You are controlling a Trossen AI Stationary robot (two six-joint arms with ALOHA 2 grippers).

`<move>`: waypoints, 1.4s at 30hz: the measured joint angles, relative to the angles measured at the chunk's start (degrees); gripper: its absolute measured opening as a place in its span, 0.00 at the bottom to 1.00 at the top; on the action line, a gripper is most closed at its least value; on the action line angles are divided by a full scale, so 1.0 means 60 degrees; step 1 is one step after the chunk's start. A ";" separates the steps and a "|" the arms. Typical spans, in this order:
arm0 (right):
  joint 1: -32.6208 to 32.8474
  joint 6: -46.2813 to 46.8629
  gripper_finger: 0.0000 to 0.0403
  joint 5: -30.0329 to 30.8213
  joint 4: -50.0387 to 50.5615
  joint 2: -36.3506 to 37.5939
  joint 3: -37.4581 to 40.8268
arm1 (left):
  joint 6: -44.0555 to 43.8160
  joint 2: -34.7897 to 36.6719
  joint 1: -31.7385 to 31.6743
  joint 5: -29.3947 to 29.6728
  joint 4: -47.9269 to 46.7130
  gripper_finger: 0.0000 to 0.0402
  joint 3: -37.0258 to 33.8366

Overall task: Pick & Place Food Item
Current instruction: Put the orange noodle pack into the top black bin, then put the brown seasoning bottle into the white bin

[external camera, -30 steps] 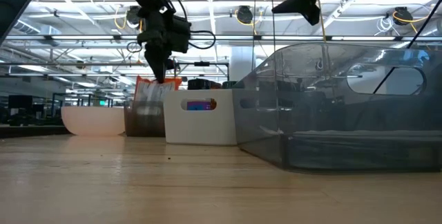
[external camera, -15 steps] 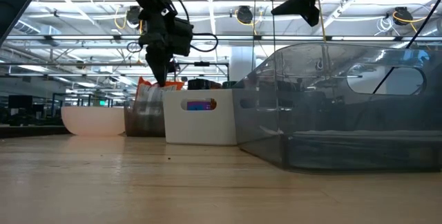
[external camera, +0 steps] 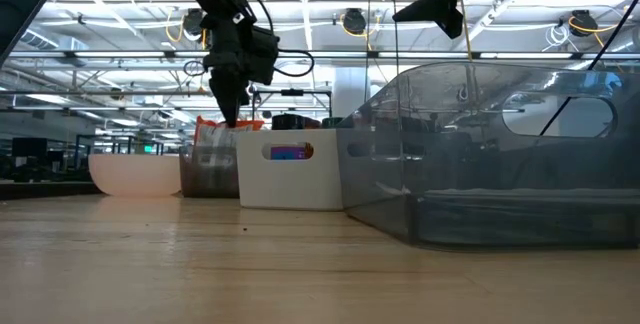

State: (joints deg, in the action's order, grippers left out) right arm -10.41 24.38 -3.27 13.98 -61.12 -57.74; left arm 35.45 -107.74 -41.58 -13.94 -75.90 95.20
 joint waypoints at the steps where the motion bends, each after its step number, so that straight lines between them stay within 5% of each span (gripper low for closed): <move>1: 0.0000 0.0000 0.41 0.0000 -0.0001 0.0000 0.0000 | -0.0002 0.0000 0.0000 -0.0032 0.0000 0.05 0.0000; 8: 0.0000 0.0070 0.41 0.0000 0.0000 0.0000 0.0000 | -0.0043 0.0000 0.0000 -0.0401 0.0012 0.08 0.0000; 20: 0.0000 -0.0015 0.41 0.0021 -0.0001 0.0000 0.0000 | -0.0314 0.0000 -0.0003 0.0976 -0.0073 0.40 0.0180; 24: 0.0000 -0.0033 0.41 0.0033 -0.0001 0.0000 0.0000 | -0.0755 0.0004 0.0007 -0.0054 -0.0079 0.45 0.0924; 34: 0.0000 0.0511 0.41 0.0076 -0.0120 -0.0551 0.0000 | -0.3280 0.0022 0.0513 -0.4847 0.1442 0.47 0.2634; 37: 0.0000 0.0888 0.41 0.0076 -0.0285 -0.0926 0.0000 | -0.3407 0.0022 0.0949 -0.4923 0.1942 0.47 0.2634; 42: 0.0000 0.1305 0.41 0.0076 -0.0421 -0.1412 0.0000 | -0.3434 0.0020 0.1822 -0.3496 0.2447 0.47 0.2513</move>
State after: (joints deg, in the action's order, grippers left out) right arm -10.41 32.21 -2.81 11.45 -69.60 -57.74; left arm 14.85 -107.62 -30.65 -34.91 -61.22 110.27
